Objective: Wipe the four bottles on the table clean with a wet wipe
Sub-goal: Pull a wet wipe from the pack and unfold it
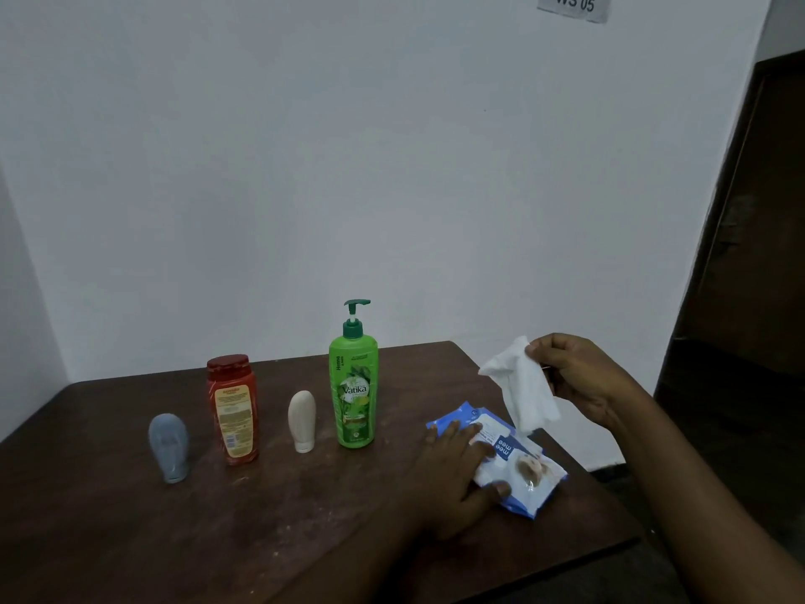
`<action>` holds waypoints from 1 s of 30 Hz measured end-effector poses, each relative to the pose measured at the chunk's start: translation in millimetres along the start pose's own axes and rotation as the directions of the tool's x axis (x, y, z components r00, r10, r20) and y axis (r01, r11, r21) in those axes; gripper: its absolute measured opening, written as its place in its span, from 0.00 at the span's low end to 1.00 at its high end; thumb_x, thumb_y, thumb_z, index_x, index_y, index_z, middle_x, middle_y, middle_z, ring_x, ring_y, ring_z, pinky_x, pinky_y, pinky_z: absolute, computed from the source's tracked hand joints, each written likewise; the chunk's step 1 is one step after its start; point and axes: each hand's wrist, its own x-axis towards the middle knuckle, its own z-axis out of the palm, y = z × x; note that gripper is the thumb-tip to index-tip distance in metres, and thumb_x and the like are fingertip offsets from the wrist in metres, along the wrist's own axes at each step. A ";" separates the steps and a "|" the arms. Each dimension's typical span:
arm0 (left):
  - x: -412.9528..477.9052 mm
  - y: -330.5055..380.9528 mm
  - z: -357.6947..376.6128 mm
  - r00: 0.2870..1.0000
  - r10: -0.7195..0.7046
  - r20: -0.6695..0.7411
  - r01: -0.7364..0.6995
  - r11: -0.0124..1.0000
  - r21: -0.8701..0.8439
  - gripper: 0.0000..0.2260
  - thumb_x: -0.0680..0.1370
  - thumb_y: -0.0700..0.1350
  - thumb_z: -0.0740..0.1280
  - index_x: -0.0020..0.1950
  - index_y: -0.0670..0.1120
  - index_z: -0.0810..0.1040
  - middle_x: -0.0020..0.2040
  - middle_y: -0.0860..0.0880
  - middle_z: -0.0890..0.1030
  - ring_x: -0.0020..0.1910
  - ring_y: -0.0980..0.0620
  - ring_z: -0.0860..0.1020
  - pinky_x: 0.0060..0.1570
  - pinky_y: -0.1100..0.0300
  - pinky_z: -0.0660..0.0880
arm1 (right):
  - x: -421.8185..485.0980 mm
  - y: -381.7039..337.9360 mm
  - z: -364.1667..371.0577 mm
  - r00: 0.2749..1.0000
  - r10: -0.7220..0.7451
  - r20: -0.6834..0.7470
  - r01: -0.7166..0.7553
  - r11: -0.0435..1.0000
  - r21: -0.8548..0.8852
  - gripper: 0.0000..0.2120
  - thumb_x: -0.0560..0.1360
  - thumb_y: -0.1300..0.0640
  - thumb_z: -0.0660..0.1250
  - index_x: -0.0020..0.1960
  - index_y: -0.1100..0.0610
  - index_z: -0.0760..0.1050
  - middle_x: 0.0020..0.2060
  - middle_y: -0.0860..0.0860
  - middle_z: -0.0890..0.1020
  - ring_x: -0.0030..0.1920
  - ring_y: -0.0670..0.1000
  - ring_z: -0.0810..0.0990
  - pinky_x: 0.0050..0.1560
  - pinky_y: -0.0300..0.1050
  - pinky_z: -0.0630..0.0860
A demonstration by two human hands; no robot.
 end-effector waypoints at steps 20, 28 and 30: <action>70.8 52.1 -48.8 0.809 -0.588 -0.001 0.194 0.269 -0.943 0.06 0.76 0.39 0.76 0.51 0.41 0.85 0.47 0.43 0.88 0.48 0.46 0.87 0.56 0.46 0.84 | -17.8 15.2 27.3 0.999 -0.012 -0.032 0.013 0.999 0.031 0.07 0.75 0.74 0.69 0.51 0.68 0.81 0.43 0.64 0.86 0.38 0.54 0.87 0.39 0.43 0.84; 76.1 41.6 -43.9 0.735 -0.676 0.051 0.276 0.229 -0.933 0.03 0.77 0.43 0.74 0.47 0.43 0.85 0.45 0.46 0.88 0.46 0.46 0.87 0.50 0.47 0.85 | -9.9 17.5 30.1 0.997 -0.009 -0.079 0.006 0.999 -0.037 0.07 0.75 0.70 0.69 0.52 0.65 0.80 0.43 0.66 0.85 0.34 0.56 0.85 0.54 0.59 0.82; 76.1 39.5 -45.3 0.704 -0.704 0.094 0.276 0.150 -0.949 0.04 0.77 0.43 0.73 0.47 0.42 0.83 0.45 0.45 0.87 0.46 0.47 0.85 0.43 0.52 0.84 | -7.7 18.1 28.4 0.995 0.008 -0.096 -0.010 1.000 -0.019 0.08 0.76 0.70 0.68 0.53 0.64 0.79 0.40 0.64 0.83 0.32 0.55 0.83 0.56 0.63 0.80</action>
